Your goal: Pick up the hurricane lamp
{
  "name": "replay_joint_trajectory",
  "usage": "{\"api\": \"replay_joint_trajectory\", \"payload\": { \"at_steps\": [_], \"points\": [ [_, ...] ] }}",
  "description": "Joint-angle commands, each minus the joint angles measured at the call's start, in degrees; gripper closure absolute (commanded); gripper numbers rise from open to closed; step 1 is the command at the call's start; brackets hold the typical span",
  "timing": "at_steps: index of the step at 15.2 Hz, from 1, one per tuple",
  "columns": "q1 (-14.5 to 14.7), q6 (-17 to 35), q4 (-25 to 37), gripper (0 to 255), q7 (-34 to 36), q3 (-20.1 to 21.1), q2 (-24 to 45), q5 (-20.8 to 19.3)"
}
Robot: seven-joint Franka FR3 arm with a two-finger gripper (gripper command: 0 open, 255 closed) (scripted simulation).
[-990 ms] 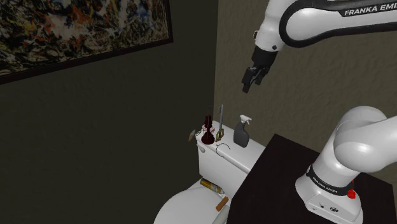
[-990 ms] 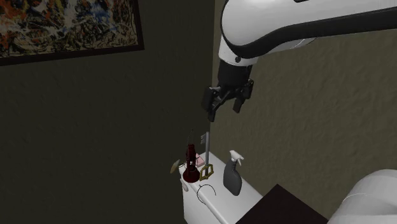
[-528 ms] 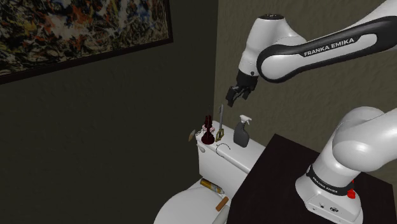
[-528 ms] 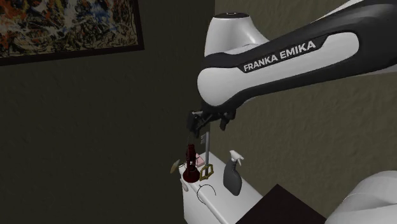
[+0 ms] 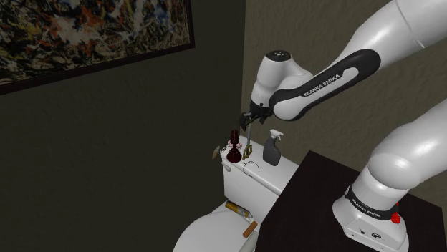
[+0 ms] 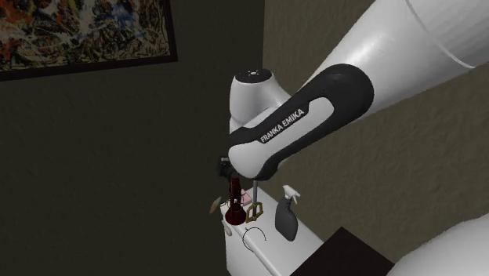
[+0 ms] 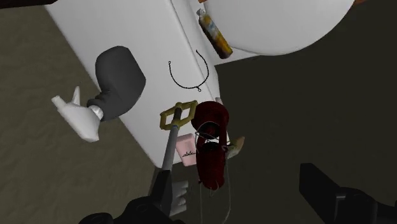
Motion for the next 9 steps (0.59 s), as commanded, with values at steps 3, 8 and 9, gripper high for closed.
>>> {"api": "replay_joint_trajectory", "payload": {
  "at_steps": [3,8,9],
  "points": [
    [-8.94,7.92,3.3,0,16.8,7.03,11.19,-14.86],
    [-12.9,8.61,12.52,0,45.82,7.75,26.33,-44.6],
    [-11.51,8.16,14.6,0,50.35,6.05,29.08,-48.91]
  ]
}}
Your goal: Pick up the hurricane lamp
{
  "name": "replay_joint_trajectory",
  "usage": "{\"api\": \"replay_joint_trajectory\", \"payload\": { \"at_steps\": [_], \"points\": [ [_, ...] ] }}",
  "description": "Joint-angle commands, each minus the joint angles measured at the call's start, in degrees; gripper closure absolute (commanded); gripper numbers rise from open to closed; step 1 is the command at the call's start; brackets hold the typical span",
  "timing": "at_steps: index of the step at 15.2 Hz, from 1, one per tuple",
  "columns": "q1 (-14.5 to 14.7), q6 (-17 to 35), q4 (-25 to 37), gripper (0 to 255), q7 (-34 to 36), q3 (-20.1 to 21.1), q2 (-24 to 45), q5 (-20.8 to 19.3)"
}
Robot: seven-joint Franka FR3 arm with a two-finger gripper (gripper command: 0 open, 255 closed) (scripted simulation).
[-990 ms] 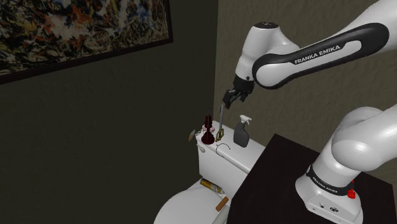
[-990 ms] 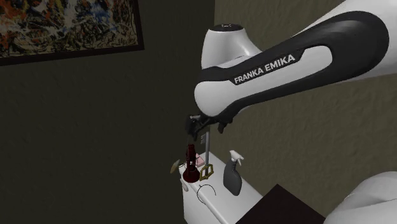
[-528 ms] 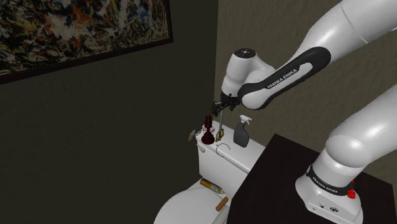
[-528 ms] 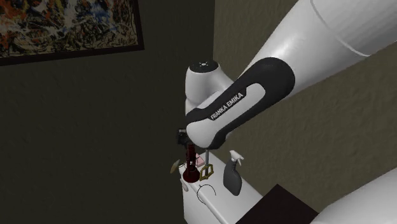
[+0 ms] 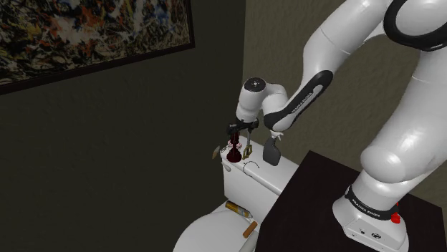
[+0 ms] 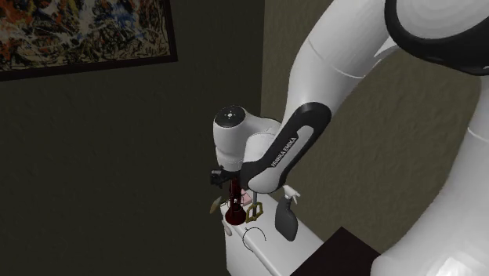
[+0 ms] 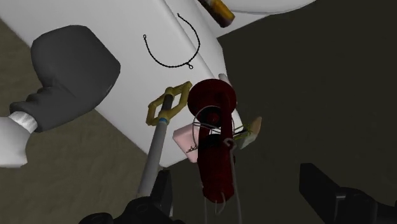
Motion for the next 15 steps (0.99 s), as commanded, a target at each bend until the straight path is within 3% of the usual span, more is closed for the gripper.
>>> {"api": "replay_joint_trajectory", "payload": {
  "at_steps": [1,4,12,14,15],
  "points": [
    [1.84,-0.74,4.56,0,10.82,-2.64,6.36,-10.69],
    [5.41,-2.21,10.84,0,20.61,-6.66,13.72,-19.0],
    [8.15,-1.46,14.42,0,28.98,-10.02,20.26,-27.52],
    [8.32,-1.39,14.64,0,29.55,-10.23,20.7,-28.12],
    [8.28,-1.38,14.53,255,29.45,-10.19,20.56,-28.01]
  ]
}}
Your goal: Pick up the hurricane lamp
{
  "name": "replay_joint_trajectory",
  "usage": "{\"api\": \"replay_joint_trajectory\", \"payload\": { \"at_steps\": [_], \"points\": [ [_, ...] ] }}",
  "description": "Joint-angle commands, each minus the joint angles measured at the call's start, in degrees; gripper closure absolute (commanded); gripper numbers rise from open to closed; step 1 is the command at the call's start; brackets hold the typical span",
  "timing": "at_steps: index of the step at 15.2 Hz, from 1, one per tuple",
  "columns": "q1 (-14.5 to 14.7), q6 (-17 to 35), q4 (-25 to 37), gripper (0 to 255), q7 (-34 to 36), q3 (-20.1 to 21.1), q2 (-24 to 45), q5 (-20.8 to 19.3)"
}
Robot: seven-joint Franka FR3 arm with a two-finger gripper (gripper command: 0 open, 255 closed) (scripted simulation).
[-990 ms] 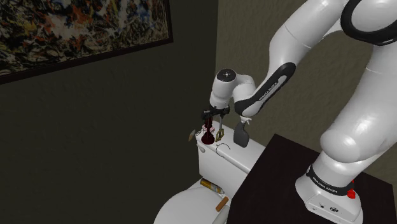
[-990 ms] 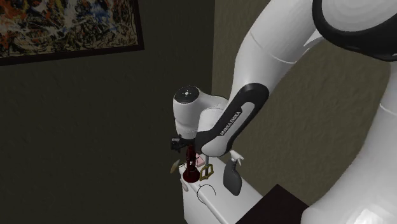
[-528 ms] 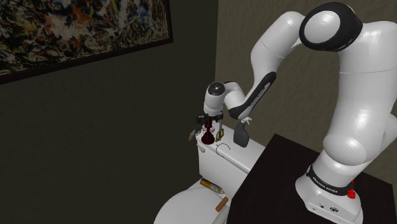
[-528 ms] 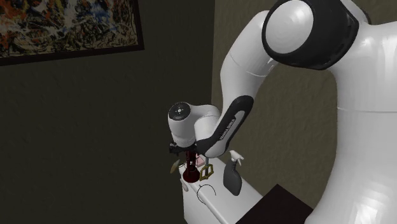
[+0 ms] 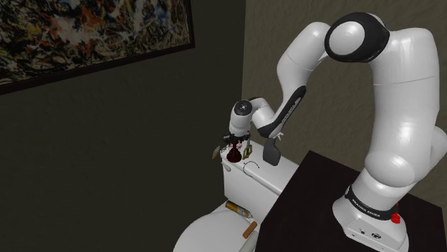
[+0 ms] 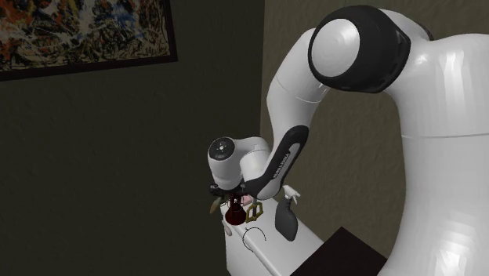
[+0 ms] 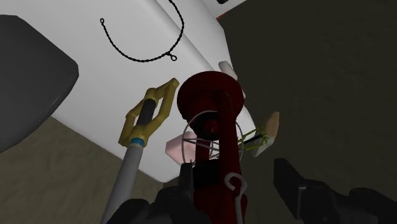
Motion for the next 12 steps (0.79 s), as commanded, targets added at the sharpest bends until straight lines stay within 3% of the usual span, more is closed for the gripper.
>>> {"api": "replay_joint_trajectory", "payload": {
  "at_steps": [1,9,12],
  "points": [
    [0.1,0.02,0.1,255,0.28,-0.08,0.19,-0.27],
    [0.11,0.01,0.16,255,0.29,-0.09,0.25,-0.28],
    [-0.78,-0.36,-1.0,255,-2.66,1.01,-2.07,2.83]
  ]
}}
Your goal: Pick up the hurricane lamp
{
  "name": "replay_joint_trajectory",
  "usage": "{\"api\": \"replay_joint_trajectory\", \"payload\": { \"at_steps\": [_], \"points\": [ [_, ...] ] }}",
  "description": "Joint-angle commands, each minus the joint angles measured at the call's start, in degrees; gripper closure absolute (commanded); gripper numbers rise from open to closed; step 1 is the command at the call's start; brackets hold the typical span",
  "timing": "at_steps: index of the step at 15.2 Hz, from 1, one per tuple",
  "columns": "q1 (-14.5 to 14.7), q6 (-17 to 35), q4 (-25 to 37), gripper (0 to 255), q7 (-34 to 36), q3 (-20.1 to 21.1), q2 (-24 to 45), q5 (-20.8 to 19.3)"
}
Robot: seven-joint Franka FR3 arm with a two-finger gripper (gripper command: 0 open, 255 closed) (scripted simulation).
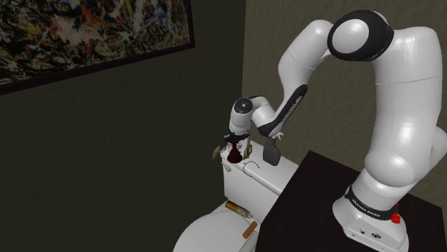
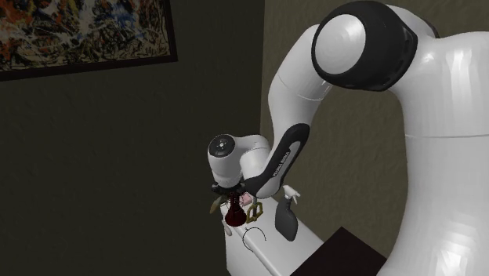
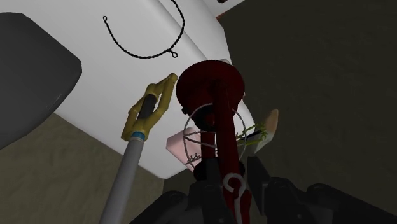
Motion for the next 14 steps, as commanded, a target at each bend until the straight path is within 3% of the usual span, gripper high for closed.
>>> {"api": "replay_joint_trajectory", "payload": {
  "at_steps": [1,12,14],
  "points": [
    [-0.56,-0.33,-0.76,255,-2.02,0.83,-1.6,2.23],
    [-4.06,-2.24,-4.04,255,-13.46,5.4,-9.91,14.72],
    [-4.11,-2.28,-4.08,255,-13.62,5.47,-10.02,14.9]
  ]
}}
